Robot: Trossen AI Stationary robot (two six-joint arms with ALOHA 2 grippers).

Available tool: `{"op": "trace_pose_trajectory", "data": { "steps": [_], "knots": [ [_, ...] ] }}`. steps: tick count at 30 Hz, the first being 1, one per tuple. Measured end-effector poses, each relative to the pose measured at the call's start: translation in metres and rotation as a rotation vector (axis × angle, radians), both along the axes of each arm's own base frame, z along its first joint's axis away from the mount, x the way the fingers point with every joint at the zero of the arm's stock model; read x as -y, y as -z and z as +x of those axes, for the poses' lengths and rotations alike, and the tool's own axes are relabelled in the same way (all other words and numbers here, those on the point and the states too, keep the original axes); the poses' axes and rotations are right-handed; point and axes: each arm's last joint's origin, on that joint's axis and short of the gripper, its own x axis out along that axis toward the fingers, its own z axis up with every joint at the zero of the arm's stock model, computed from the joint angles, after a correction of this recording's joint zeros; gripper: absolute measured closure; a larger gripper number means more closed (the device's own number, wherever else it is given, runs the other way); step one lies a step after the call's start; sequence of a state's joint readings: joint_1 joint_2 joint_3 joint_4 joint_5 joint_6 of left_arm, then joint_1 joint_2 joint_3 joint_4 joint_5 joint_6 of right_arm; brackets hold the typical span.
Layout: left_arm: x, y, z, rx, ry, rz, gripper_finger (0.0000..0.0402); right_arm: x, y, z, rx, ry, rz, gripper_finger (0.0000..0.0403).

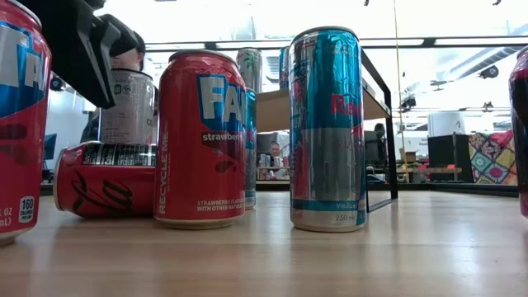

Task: Place canned beverage on shelf
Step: Put the red/black soda can on the shelf

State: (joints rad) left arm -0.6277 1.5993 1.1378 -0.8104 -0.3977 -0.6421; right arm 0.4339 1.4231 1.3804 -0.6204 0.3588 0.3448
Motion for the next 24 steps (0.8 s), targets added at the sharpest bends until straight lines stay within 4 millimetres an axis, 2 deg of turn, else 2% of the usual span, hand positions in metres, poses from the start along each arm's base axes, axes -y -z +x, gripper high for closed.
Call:
{"op": "trace_pose_trajectory", "data": {
  "steps": [3, 6, 18, 24],
  "knots": [
    [0.002, 0.0, 0.0, 0.009, -0.001, -0.016, 0.0379, 0.0, 0.0, 0.0, -0.004, 0.002, 0.0, 0.0029],
    [0.002, 0.0, 0.0, 0.01, -0.014, -0.025, 0.0362, 0.0, 0.0, 0.0, -0.005, 0.001, -0.001, 0.0029],
    [0.01, 0.004, 0.001, 0.031, -0.079, -0.086, 0.0211, 0.0, 0.001, -0.001, -0.011, -0.002, -0.008, 0.0029],
    [0.014, 0.004, 0.001, 0.049, -0.094, -0.112, 0.0171, 0.0, 0.001, -0.001, -0.011, -0.002, -0.008, 0.0029]
  ]
}}
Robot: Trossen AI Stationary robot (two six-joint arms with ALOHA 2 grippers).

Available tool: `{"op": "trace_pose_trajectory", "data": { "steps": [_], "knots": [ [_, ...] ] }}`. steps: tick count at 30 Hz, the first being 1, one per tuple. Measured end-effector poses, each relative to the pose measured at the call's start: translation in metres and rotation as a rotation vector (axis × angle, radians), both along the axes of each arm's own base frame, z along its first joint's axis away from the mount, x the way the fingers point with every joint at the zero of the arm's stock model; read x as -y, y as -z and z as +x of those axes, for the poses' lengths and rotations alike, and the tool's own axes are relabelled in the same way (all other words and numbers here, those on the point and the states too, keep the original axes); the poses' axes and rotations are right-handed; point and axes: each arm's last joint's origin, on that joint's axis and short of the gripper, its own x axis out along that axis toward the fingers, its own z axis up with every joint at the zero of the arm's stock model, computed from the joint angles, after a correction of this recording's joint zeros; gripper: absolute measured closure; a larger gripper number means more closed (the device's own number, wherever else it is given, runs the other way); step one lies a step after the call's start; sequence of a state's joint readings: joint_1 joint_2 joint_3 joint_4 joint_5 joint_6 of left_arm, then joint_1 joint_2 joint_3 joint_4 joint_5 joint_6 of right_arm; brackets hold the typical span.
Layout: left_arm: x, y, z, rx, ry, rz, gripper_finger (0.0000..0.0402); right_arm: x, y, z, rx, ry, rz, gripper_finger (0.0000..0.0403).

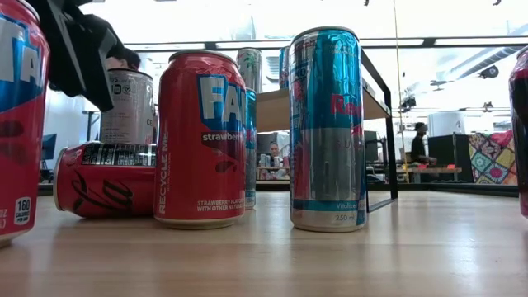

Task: Place canned beverage on shelf
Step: Put the red/black soda can on the shelf

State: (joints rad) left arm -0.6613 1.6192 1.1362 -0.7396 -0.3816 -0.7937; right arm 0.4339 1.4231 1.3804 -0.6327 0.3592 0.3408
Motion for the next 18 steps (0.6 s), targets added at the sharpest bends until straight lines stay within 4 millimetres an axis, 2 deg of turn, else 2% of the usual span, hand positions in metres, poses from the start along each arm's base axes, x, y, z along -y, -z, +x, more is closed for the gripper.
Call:
{"op": "trace_pose_trajectory", "data": {
  "steps": [7, 18],
  "knots": [
    [-0.001, -0.001, 0.0, 0.035, 0.001, 0.064, 0.0169, 0.0, 0.0, 0.0, -0.001, 0.0, -0.001, 0.0029],
    [-0.017, 0.002, 0.009, 0.031, 0.016, 0.15, 0.0169, 0.0, 0.001, -0.001, -0.015, -0.001, -0.008, 0.0029]
  ]
}}
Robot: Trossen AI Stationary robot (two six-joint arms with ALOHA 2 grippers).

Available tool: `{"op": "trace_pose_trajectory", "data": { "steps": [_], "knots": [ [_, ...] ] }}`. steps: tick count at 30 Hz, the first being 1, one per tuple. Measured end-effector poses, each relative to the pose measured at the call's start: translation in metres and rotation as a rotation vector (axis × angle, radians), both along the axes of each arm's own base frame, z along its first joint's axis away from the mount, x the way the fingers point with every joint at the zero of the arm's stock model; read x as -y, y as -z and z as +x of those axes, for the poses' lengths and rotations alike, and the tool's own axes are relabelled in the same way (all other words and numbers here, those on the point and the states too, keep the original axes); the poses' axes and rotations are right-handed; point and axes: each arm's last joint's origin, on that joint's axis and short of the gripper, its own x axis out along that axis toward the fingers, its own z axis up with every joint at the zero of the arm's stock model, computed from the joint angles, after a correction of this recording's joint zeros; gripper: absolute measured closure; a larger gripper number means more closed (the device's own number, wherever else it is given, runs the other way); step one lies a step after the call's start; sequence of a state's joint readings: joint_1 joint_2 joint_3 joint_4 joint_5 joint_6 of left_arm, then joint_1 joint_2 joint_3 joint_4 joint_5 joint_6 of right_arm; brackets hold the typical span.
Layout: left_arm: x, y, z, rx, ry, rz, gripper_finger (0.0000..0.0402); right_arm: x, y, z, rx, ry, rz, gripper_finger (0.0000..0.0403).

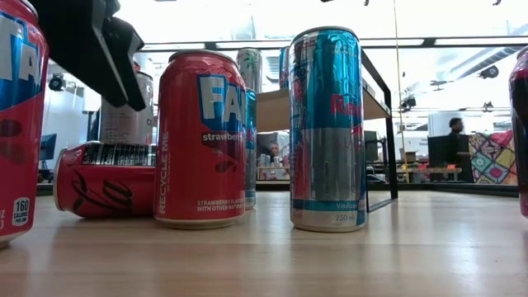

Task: Place canned beverage on shelf
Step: Put the red/black soda can on the shelf

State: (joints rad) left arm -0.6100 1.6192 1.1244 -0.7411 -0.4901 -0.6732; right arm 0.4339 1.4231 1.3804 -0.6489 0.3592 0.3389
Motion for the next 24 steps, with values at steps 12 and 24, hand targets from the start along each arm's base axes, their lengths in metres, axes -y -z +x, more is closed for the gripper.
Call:
{"op": "trace_pose_trajectory", "data": {
  "steps": [12, 24],
  "knots": [
    [-0.002, 0.014, -0.001, 0.026, -0.018, -0.033, 0.0169, 0.001, 0.0, 0.0, -0.001, 0.005, 0.002, 0.0029],
    [-0.003, 0.005, -0.012, 0.032, -0.022, -0.029, 0.0127, 0.002, 0.0, 0.001, 0.004, 0.029, 0.017, 0.0029]
  ]
}}
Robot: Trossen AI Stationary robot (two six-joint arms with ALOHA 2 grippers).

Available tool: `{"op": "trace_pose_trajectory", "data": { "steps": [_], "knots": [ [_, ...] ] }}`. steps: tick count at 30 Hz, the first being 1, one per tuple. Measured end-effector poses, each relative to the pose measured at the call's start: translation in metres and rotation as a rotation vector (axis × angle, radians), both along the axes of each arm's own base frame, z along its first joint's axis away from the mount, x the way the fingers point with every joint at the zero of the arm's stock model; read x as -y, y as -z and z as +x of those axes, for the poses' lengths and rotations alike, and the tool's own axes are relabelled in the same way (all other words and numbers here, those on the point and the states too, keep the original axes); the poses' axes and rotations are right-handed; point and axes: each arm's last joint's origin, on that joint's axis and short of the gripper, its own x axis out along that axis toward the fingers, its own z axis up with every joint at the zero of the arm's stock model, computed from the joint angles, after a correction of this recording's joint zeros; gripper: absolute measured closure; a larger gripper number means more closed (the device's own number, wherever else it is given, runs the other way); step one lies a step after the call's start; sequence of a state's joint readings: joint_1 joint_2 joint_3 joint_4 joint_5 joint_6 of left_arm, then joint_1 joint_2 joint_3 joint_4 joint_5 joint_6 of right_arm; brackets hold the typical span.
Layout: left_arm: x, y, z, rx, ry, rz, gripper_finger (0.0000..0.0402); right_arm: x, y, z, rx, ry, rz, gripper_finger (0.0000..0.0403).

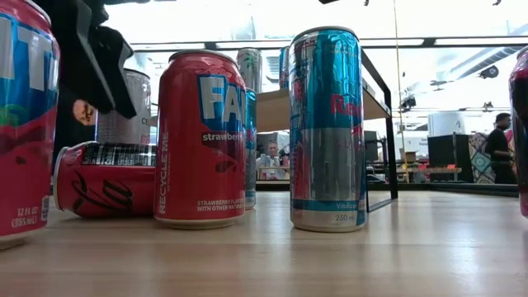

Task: Place canned beverage on shelf
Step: Put the red/black soda can on the shelf

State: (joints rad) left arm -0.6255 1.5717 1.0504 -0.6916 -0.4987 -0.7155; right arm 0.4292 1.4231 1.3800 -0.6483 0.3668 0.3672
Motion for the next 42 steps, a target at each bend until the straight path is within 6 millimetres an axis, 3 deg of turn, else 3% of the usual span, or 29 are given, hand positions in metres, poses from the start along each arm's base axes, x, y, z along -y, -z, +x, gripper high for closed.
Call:
{"op": "trace_pose_trajectory", "data": {
  "steps": [13, 24, 42],
  "knots": [
    [-0.008, -0.024, -0.022, -0.021, 0.016, -0.03, 0.0122, 0.006, 0.0, 0.002, 0.001, 0.02, 0.0, 0.0029],
    [-0.007, 0.012, -0.025, -0.031, 0.094, -0.036, 0.0122, 0.011, 0.0, 0.004, 0.001, 0.035, -0.002, 0.0029],
    [-0.006, 0.02, -0.021, 0.096, 0.094, -0.001, 0.0122, 0.021, 0.0, 0.008, -0.004, 0.053, -0.014, 0.0029]
  ]
}}
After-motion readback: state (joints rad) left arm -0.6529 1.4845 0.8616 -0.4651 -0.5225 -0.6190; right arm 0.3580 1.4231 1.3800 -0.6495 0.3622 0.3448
